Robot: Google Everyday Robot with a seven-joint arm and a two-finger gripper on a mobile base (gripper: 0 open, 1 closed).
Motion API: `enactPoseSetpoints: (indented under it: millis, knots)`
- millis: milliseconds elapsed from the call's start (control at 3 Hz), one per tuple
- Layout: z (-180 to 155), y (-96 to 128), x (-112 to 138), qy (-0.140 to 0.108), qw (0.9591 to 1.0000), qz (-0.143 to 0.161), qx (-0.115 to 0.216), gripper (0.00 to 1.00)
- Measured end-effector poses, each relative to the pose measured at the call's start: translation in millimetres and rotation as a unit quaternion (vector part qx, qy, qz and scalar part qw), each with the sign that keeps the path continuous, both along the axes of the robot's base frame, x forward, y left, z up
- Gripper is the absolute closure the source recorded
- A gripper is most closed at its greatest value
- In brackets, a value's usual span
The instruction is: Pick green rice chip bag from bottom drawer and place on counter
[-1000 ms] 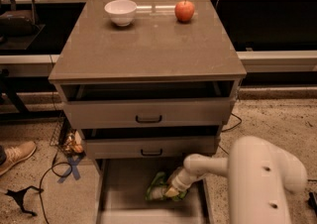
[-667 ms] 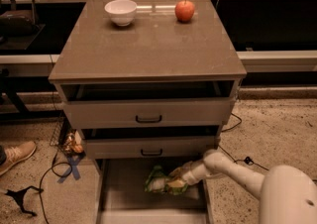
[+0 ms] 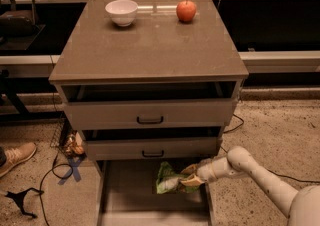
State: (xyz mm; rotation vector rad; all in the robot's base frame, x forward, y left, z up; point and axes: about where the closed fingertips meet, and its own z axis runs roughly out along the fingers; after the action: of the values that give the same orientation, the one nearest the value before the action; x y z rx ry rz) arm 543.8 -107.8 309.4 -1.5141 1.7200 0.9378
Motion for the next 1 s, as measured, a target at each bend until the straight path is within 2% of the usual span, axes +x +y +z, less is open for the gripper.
enactPoseSetpoints:
  millis: [667, 1000]
  knots:
    - [-1, 3, -3, 0.002, 1.0000, 0.006, 0.002, 1.00]
    - [33, -12, -17, -0.032, 0.9994, 0.000, 0.014, 1.00]
